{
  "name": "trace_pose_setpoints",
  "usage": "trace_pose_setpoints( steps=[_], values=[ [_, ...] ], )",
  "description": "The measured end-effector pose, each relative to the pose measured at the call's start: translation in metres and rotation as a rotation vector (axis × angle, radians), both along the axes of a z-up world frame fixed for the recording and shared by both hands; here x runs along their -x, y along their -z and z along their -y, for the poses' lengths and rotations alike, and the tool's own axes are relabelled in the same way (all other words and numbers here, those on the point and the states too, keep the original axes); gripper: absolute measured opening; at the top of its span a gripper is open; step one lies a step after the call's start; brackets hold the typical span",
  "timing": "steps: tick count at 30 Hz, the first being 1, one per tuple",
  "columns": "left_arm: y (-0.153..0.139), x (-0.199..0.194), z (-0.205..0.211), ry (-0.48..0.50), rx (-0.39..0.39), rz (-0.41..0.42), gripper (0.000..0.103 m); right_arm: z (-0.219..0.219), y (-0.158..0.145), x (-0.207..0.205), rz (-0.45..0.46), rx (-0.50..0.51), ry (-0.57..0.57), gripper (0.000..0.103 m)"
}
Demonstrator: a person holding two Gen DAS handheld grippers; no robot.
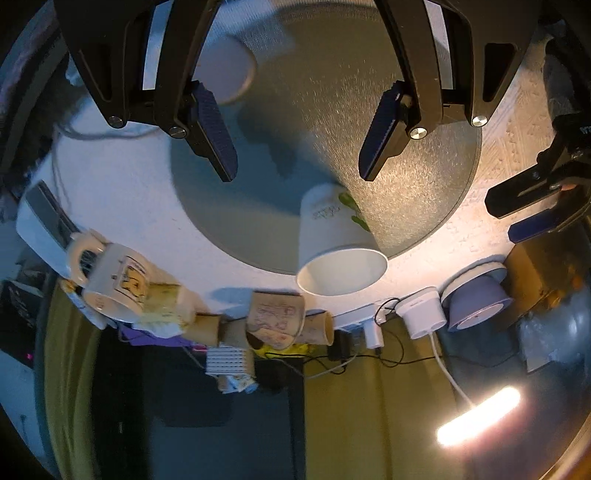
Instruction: Flip cup upright
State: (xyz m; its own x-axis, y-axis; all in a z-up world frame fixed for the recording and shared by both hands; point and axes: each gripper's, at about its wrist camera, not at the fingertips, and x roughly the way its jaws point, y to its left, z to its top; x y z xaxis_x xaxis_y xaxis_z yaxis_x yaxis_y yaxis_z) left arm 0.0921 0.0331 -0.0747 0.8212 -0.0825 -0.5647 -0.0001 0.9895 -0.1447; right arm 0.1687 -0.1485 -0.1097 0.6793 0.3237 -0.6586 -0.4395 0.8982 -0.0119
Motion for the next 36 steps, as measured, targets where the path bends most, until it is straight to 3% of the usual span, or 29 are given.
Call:
trace_pose_setpoints(
  steps=[12,22,36],
  values=[
    [-0.025,0.039,0.027,0.031,-0.021,0.081,0.094,0.01,-0.02,0.046,0.028,-0.01,0.019,0.071],
    [-0.064,0.076,0.042,0.045,-0.022,0.209,0.094,0.016,-0.053,0.083,0.124,-0.026,0.022,0.071],
    [-0.107,0.106,0.047,0.055,-0.028,0.323,0.094,0.029,-0.094,0.118,0.242,-0.044,0.034,0.071]
  ],
)
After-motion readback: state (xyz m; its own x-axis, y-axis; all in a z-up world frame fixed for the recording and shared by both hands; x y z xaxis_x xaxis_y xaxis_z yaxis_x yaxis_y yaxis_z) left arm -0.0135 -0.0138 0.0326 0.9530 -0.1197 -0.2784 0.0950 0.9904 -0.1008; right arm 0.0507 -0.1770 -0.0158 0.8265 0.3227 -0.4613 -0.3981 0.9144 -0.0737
